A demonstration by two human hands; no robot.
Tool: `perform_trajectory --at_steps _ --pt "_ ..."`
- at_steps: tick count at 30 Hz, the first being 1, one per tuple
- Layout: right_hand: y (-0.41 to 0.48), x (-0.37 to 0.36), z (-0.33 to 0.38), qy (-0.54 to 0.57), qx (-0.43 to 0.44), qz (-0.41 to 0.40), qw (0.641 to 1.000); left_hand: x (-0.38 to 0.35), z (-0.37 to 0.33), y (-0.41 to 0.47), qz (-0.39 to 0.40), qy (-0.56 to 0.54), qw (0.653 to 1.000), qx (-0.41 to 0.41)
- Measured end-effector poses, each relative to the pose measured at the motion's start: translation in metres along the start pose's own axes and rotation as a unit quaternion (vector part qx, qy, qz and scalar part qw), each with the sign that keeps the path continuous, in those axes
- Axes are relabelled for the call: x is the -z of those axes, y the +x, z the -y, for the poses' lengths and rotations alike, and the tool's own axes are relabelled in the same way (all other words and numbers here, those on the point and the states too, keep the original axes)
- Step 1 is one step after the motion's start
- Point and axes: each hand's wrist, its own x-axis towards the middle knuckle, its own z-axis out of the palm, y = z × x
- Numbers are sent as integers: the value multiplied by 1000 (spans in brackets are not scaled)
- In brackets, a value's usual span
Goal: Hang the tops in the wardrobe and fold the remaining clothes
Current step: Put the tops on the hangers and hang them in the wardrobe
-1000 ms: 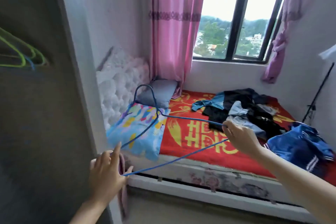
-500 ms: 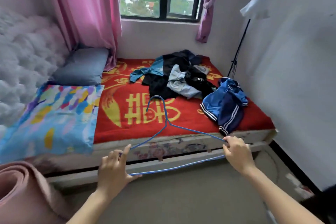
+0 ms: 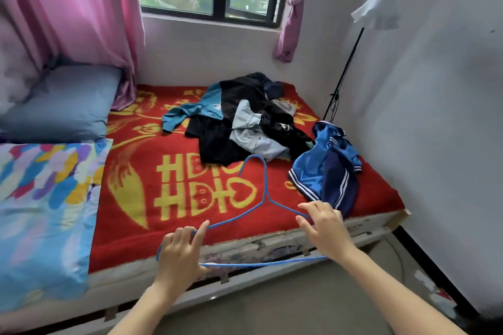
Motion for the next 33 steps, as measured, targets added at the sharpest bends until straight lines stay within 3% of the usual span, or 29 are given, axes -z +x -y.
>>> perform_trajectory --at_steps 5,12,16,21,28,33 --pt "105 -11 18 -6 -27 122 992 -10 45 86 -10 -2 1000 9" --pt "172 -35 16 119 -120 139 976 -35 56 153 12 -16 998 -64" --pt "196 -48 -3 239 -189 136 943 -47 53 183 27 -32 996 -82" --pt "231 -68 -31 266 -206 139 931 -68 51 220 53 -15 994 -89" --pt "309 -99 -90 282 -198 162 925 -104 41 288 132 -11 991 -8" --pt "363 -111 -144 300 -147 199 921 -130 12 338 116 -76 987 85"
